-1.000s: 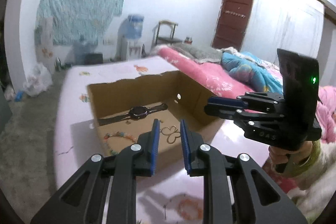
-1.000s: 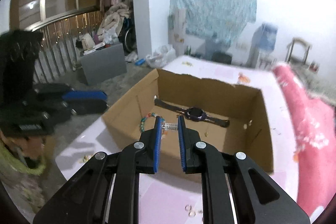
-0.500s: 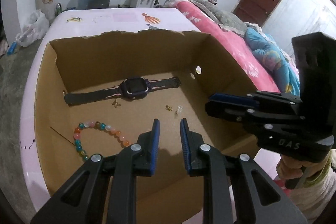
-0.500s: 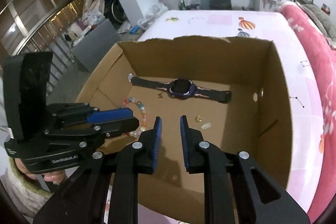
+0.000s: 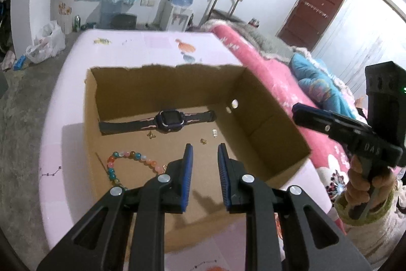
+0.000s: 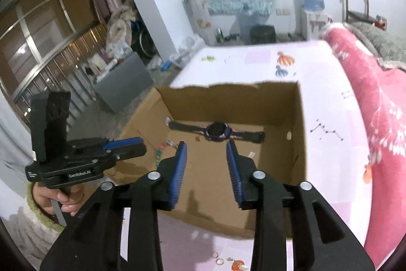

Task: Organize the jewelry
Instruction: 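Withdraw both tools from the box toward the gold rings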

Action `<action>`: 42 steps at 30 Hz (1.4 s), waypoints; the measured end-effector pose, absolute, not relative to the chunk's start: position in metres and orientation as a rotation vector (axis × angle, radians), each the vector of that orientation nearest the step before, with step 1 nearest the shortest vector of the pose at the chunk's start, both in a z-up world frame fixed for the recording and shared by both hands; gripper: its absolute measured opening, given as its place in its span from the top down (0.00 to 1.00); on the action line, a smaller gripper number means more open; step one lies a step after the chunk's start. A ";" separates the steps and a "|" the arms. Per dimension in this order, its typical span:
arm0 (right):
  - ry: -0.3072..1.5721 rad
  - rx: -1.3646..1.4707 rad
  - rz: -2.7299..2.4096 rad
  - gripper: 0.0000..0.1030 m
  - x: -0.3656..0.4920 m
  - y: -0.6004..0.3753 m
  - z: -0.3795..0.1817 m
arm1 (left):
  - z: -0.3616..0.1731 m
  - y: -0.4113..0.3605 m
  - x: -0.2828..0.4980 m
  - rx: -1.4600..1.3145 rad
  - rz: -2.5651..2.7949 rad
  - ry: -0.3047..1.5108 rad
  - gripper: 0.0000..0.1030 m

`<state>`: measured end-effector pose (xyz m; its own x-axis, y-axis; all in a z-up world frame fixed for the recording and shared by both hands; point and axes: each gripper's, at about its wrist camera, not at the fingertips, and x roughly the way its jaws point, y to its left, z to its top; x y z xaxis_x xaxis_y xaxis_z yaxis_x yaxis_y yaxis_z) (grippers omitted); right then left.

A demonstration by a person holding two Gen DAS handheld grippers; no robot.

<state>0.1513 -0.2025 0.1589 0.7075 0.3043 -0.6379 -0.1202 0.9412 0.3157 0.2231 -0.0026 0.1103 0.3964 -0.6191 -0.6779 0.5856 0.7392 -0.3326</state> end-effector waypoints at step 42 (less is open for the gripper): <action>0.929 0.251 0.118 0.55 0.035 -0.150 0.022 | 0.005 0.012 0.121 0.115 -0.563 1.076 0.34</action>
